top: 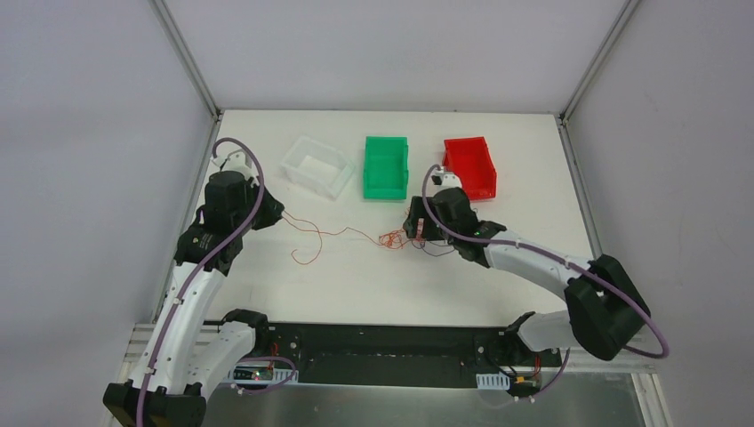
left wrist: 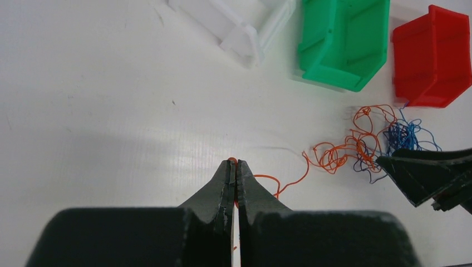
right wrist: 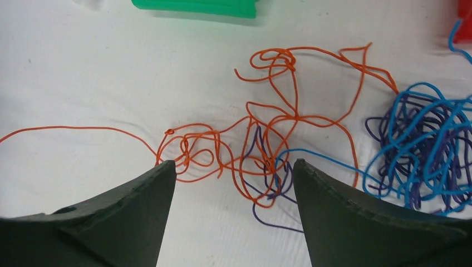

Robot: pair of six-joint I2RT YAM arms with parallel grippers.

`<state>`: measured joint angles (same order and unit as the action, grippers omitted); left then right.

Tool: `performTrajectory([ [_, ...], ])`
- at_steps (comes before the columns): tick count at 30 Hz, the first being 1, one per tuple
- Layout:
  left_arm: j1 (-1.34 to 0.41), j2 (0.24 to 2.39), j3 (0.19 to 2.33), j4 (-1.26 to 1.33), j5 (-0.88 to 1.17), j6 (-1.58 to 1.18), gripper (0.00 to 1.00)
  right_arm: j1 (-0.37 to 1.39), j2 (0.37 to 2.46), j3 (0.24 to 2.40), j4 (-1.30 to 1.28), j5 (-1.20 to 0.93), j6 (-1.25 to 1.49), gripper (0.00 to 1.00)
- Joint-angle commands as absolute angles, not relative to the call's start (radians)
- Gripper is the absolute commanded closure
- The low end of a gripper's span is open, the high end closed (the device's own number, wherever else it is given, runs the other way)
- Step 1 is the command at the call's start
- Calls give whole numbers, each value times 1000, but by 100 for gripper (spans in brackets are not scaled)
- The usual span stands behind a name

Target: Untangle the cables

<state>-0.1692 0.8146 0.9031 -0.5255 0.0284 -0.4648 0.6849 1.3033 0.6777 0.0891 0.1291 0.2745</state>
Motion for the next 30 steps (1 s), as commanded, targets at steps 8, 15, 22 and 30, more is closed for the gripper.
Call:
performTrajectory([
  [8, -169, 812, 950, -577, 15, -317, 100, 756, 1549, 871, -102, 266, 216, 26],
  [15, -169, 790, 912, -581, -81, -307, 100, 755, 1578, 887, -159, 391, 272, 53],
  [22, -165, 723, 903, -594, -319, -332, 100, 724, 1522, 878, -215, 671, 425, 100],
  [30, -129, 658, 911, -705, -847, -521, 100, 523, 1359, 745, -208, 605, 627, 100],
])
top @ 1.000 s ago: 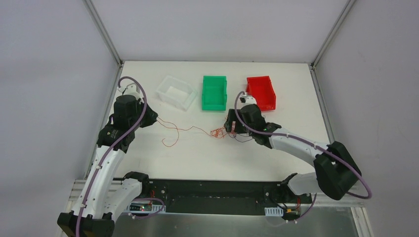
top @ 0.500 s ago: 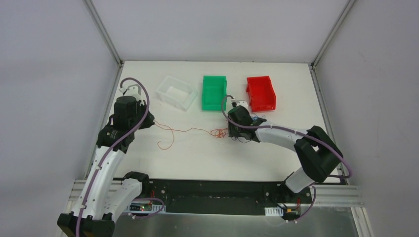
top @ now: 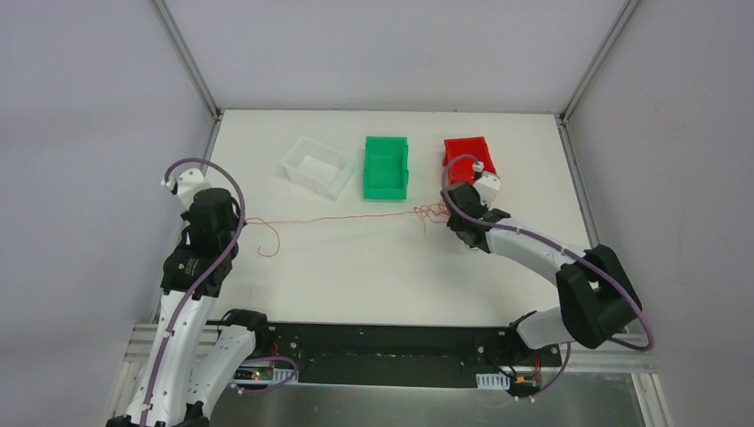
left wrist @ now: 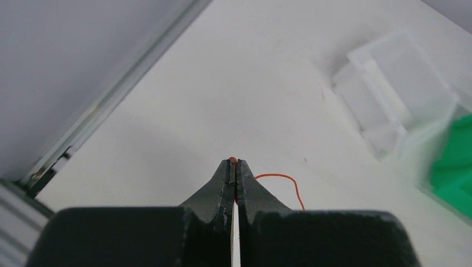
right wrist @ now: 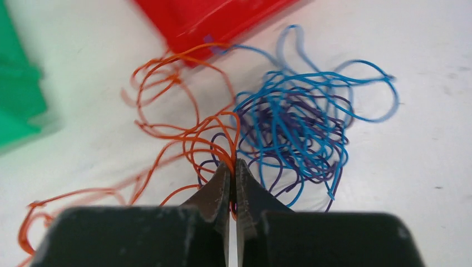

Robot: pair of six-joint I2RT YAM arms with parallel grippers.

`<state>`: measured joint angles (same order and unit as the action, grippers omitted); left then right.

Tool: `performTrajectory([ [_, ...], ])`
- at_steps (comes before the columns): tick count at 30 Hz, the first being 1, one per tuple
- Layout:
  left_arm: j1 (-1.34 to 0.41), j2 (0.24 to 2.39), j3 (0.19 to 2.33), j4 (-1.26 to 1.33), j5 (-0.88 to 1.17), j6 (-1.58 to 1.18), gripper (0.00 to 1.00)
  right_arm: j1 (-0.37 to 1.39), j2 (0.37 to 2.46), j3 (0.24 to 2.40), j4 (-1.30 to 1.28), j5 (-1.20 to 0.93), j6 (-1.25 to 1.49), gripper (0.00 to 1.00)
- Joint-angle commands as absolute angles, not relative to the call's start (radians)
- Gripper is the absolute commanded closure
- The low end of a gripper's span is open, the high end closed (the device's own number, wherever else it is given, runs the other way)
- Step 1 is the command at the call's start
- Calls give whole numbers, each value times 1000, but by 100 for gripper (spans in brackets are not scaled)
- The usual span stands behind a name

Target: Untangle the cables

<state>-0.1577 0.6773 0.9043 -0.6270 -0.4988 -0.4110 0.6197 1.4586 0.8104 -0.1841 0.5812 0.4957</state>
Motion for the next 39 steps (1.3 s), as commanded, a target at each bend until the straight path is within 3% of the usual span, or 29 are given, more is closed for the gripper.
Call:
performTrajectory([
  [1, -127, 659, 910, -709, -862, -526, 100, 503, 1336, 721, -192, 581, 634, 100],
  [9, -122, 690, 912, -711, -773, -529, 100, 474, 1273, 678, -162, 543, 641, 100],
  [16, -123, 751, 911, -637, -322, -374, 97, 473, 1251, 665, -104, 407, 566, 100],
  [18, -121, 790, 925, -640, -211, -347, 85, 474, 1235, 648, -70, 357, 547, 100],
  [21, -122, 848, 955, -672, -159, -361, 33, 473, 1211, 630, -41, 318, 528, 100],
  [23, -122, 882, 984, -707, -157, -381, 5, 473, 1199, 622, -35, 308, 522, 100],
  [24, -125, 897, 997, -720, -149, -385, 1, 473, 1195, 620, -31, 299, 519, 100],
  [28, -193, 937, 1025, -725, -110, -385, 1, 474, 1176, 615, -12, 261, 508, 100],
  [34, -446, 1018, 1042, -687, -238, -409, 1, 473, 1128, 599, -5, 221, 496, 100],
  [39, -521, 1065, 1015, -568, -179, -426, 2, 474, 1065, 621, -8, 197, 462, 100],
])
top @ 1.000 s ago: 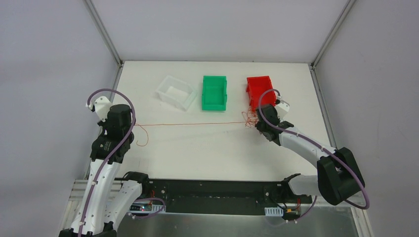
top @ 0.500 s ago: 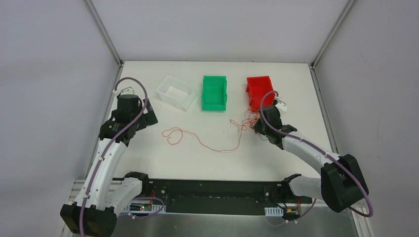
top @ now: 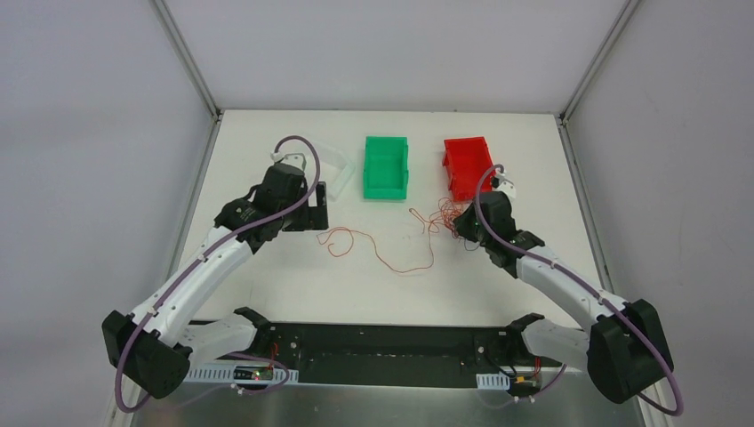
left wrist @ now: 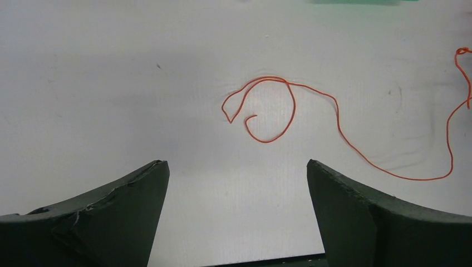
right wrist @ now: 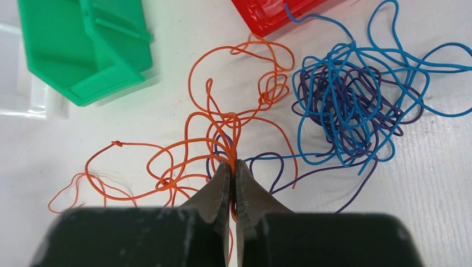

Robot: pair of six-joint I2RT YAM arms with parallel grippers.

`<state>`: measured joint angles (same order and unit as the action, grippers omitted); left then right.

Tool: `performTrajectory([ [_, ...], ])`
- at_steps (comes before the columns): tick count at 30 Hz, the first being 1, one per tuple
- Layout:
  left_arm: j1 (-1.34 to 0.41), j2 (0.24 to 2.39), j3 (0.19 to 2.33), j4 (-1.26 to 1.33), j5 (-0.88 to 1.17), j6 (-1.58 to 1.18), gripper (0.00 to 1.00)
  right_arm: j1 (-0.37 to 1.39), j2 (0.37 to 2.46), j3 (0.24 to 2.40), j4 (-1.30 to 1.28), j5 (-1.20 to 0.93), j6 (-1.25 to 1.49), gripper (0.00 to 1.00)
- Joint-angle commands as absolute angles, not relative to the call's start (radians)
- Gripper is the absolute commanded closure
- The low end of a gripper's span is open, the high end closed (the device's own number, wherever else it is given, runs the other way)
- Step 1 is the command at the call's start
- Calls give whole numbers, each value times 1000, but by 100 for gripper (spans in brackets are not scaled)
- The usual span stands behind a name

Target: Untangle the cables

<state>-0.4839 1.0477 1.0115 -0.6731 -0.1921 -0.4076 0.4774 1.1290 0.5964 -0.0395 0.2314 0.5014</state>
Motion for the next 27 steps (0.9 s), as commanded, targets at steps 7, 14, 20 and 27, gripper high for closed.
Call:
performTrajectory([
  [7, -540, 1059, 820, -124, 69, -274, 5, 474, 1021, 727, -121, 165, 437, 100],
  [14, -542, 1067, 637, 317, 163, -173, 6, 473, 1033, 839, -242, 159, 411, 100],
  [20, -583, 1191, 653, 454, 371, -107, 10, 474, 1034, 890, -275, 157, 402, 100],
  [27, -757, 1299, 706, 523, 194, -204, 9, 474, 1056, 907, -273, 164, 417, 100],
])
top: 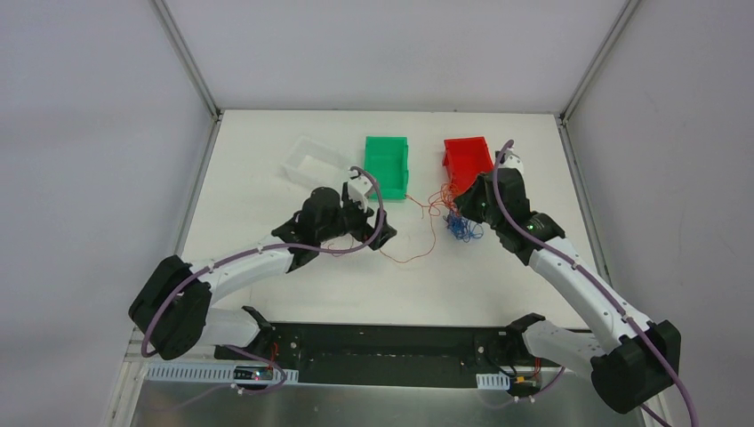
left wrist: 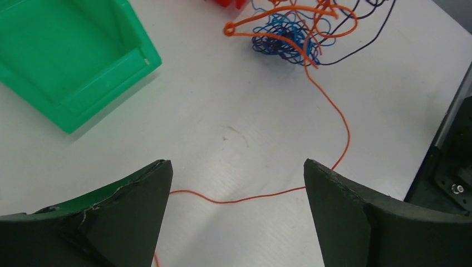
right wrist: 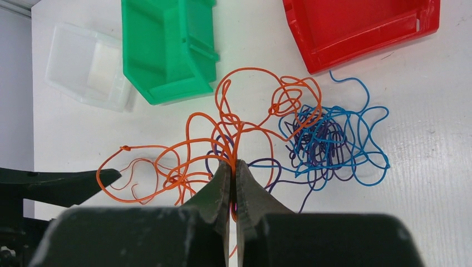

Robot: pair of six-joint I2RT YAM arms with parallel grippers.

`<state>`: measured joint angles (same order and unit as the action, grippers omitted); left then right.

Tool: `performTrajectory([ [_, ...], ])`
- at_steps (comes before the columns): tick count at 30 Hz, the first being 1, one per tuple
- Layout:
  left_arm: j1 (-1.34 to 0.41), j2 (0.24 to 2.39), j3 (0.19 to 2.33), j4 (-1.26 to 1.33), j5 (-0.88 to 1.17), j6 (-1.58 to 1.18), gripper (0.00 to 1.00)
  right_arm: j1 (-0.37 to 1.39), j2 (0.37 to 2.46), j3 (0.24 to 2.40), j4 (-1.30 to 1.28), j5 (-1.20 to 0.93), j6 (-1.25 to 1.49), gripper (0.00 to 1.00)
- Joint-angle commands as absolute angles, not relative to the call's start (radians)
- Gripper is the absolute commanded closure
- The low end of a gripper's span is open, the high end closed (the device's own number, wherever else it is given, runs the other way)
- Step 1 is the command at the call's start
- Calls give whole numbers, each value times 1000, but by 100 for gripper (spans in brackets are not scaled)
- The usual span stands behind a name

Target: Untangle the cables

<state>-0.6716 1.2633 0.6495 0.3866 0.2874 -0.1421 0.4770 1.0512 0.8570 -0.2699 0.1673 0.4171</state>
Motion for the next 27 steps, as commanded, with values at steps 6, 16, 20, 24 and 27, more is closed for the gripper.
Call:
performTrajectory([
  [6, -885, 1388, 658, 781, 43, -380, 9, 474, 1057, 893, -246, 170, 434, 100],
  [16, -936, 1601, 768, 795, -141, -541, 18, 474, 1070, 907, -238, 154, 440, 100],
  [20, -945, 1676, 806, 831, -140, -552, 19, 474, 1070, 908, -232, 152, 448, 100],
  [24, -961, 1733, 845, 857, -100, -560, 21, 473, 1069, 907, -234, 156, 451, 100],
  [27, -974, 1774, 865, 872, -106, -564, 35, 474, 1068, 907, -235, 157, 453, 100],
])
